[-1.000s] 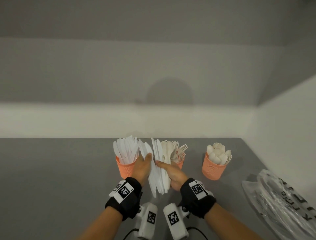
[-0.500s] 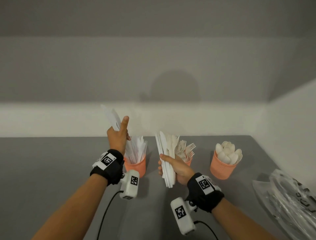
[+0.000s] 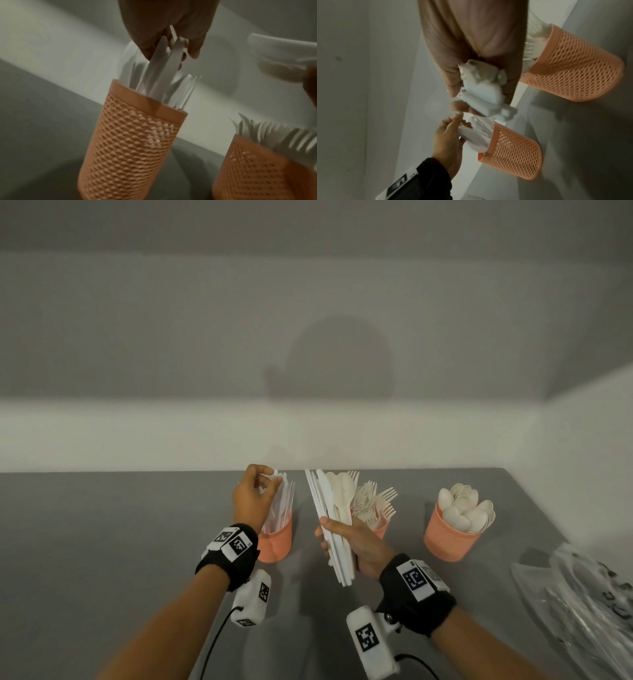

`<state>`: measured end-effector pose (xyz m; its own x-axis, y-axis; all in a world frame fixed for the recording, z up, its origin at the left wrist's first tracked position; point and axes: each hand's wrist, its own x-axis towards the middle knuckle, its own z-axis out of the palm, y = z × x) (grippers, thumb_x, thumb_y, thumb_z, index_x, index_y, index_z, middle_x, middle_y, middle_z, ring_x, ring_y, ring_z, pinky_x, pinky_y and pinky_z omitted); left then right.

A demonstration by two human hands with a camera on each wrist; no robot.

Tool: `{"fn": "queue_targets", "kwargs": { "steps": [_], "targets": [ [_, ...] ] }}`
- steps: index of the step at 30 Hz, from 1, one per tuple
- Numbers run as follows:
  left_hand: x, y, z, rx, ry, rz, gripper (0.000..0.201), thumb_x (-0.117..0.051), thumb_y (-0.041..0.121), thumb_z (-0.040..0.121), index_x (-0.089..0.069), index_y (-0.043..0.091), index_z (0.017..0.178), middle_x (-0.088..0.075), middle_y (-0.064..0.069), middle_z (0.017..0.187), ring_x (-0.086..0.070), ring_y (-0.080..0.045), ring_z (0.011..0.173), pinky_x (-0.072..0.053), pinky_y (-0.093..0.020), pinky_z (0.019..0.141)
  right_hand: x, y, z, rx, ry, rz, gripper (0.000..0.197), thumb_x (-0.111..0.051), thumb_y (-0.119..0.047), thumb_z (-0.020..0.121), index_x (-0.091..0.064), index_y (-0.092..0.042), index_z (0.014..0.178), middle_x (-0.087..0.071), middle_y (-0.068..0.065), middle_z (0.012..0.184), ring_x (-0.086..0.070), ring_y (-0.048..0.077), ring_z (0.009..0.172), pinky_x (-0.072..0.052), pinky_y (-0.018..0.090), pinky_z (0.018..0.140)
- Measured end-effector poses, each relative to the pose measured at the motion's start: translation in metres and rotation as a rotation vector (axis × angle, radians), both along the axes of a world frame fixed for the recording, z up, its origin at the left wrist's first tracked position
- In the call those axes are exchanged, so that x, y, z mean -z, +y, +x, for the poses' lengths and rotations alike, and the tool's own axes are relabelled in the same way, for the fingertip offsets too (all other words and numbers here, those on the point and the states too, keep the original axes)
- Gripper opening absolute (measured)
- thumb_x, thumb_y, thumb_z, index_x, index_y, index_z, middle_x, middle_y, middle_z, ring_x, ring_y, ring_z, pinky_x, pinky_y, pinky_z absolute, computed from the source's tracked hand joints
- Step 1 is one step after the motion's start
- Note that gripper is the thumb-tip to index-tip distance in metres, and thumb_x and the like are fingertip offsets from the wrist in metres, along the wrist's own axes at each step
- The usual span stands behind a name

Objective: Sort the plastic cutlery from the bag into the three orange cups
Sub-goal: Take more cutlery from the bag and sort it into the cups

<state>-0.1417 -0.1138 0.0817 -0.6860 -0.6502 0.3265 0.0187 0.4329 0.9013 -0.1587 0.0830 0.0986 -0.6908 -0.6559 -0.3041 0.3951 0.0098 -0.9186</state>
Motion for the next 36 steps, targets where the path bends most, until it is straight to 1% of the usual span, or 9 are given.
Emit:
{"fn": "queue_targets", "kwargs": {
  "steps": [4,9,12,14,17,27,29,32,36],
  "targets": [
    [0.008,-0.001,-0.001,0.015,-0.128,-0.291,0.024,-0.051,0.014,0.094,-0.065,-0.004,0.084,-0.061,-0.014,0.08,-0.054,-0.026,0.071,-0.038,-0.029,0.066,0.0,-0.002,0.001,-0.016,0.012,-0.005,0.003,-0.055,-0.018,0.092,-0.057,-0.017,0.095,-0.063,0.0,0.073,-0.056,0.009,0.057,-0.049,0.024,0.057],
    [-0.008,0.014,0.014,-0.049,-0.023,-0.435,0.043,-0.037,0.029,0.095,-0.068,-0.001,0.093,-0.061,-0.011,0.094,-0.053,-0.023,0.09,-0.037,-0.026,0.082,0.002,0.002,0.003,-0.017,0.055,-0.002,0.004,-0.055,-0.018,0.092,-0.058,-0.016,0.094,-0.066,0.0,0.077,-0.058,0.008,0.057,-0.049,0.023,0.055],
    [-0.033,0.043,0.027,-0.018,0.072,-0.21,0.028,-0.043,0.025,0.096,-0.066,0.009,0.097,-0.057,0.002,0.092,-0.052,-0.012,0.086,-0.037,-0.016,0.074,0.002,0.003,0.006,-0.006,0.06,-0.001,0.01,-0.056,-0.02,0.091,-0.058,-0.013,0.097,-0.067,-0.003,0.073,-0.058,0.007,0.057,-0.049,0.024,0.055],
    [-0.038,0.06,0.032,0.091,-0.036,-0.001,0.016,-0.049,0.021,0.094,-0.062,0.013,0.089,-0.059,0.004,0.084,-0.055,-0.011,0.077,-0.041,-0.012,0.068,0.002,0.004,0.009,-0.004,0.064,-0.018,0.009,-0.056,-0.02,0.091,-0.059,-0.014,0.098,-0.067,0.0,0.077,-0.059,0.008,0.057,-0.049,0.023,0.055],
    [-0.029,0.078,0.035,0.278,-0.244,0.206,0.026,-0.054,0.028,0.092,-0.056,0.012,0.071,-0.057,0.001,0.066,-0.054,-0.017,0.064,-0.044,-0.026,0.066,0.0,0.004,0.015,-0.004,0.067,-0.049,0.011,-0.056,-0.018,0.092,-0.06,-0.016,0.102,-0.067,0.001,0.075,-0.061,0.009,0.056,-0.049,0.022,0.053],
    [-0.021,0.106,0.036,0.27,-0.36,0.203,0.031,-0.044,0.015,0.094,-0.052,0.012,0.065,-0.057,-0.005,0.058,-0.054,-0.013,0.048,-0.045,-0.025,0.051,0.001,0.024,0.023,0.034,0.034,-0.077,0.03,-0.055,-0.016,0.092,-0.055,-0.007,0.12,-0.072,-0.004,0.07,-0.068,0.011,0.061,-0.056,0.024,0.056],
    [-0.025,0.108,0.035,0.232,-0.336,0.257,0.029,-0.04,0.012,0.093,-0.056,0.006,0.07,-0.061,-0.01,0.062,-0.061,-0.015,0.05,-0.052,-0.026,0.052,0.001,0.028,0.023,0.066,0.041,-0.073,0.024,-0.053,-0.013,0.093,-0.059,-0.009,0.116,-0.073,-0.003,0.076,-0.069,0.008,0.068,-0.056,0.021,0.063],
    [-0.033,0.107,0.03,0.158,-0.229,0.444,0.021,-0.036,0.011,0.095,-0.054,0.005,0.085,-0.063,-0.012,0.071,-0.063,-0.031,0.068,-0.054,-0.042,0.073,0.001,0.035,0.022,0.132,0.029,-0.043,0.01,-0.051,-0.011,0.094,-0.059,-0.013,0.098,-0.067,0.004,0.076,-0.067,0.008,0.064,-0.054,0.019,0.06],
    [-0.047,0.107,0.029,0.18,-0.152,0.535,0.011,-0.039,0.013,0.094,-0.047,0.007,0.09,-0.043,0.006,0.037,-0.043,-0.01,0.033,-0.04,-0.027,0.047,0.002,0.045,0.019,0.178,-0.027,-0.036,0.009,-0.052,-0.011,0.093,-0.055,-0.013,0.085,-0.051,0.002,0.058,-0.05,0.01,0.043,-0.048,0.025,0.051]
  ]
}}
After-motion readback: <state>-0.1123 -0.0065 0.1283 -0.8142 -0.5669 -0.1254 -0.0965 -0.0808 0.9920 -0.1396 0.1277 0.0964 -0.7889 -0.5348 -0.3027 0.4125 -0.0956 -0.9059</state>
